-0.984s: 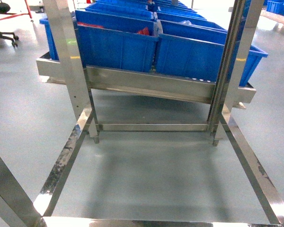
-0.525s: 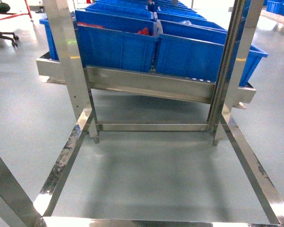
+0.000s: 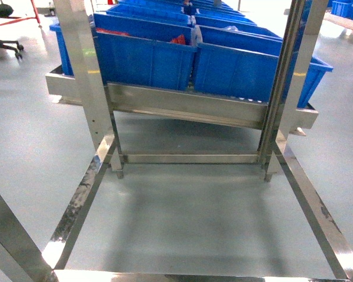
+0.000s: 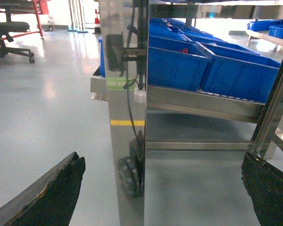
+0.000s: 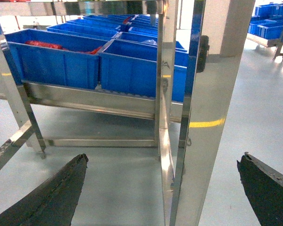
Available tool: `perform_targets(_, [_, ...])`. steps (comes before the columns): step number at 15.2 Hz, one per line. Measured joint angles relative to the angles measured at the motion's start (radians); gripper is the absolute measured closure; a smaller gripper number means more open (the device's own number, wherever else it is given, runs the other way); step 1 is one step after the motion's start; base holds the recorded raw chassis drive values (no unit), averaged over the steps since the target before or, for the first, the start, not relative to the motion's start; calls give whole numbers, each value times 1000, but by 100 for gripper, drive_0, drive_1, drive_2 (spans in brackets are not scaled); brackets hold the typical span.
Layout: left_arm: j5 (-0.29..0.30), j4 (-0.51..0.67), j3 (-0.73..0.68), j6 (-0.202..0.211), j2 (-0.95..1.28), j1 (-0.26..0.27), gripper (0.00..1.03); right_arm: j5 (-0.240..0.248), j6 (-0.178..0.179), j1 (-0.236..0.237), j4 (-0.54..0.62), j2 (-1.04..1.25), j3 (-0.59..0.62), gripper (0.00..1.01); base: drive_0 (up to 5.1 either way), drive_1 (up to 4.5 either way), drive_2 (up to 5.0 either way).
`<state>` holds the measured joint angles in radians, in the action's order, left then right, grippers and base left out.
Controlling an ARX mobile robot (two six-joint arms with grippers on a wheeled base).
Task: Pick capacitor and pack into box
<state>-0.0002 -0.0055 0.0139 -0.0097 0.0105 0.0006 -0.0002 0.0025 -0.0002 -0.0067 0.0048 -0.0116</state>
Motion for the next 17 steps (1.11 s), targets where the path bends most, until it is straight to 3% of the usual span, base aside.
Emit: perform_targets(17, [-1, 2, 0, 10, 0, 0, 5, 0, 0, 0, 1, 0, 0, 3, 0, 0, 0])
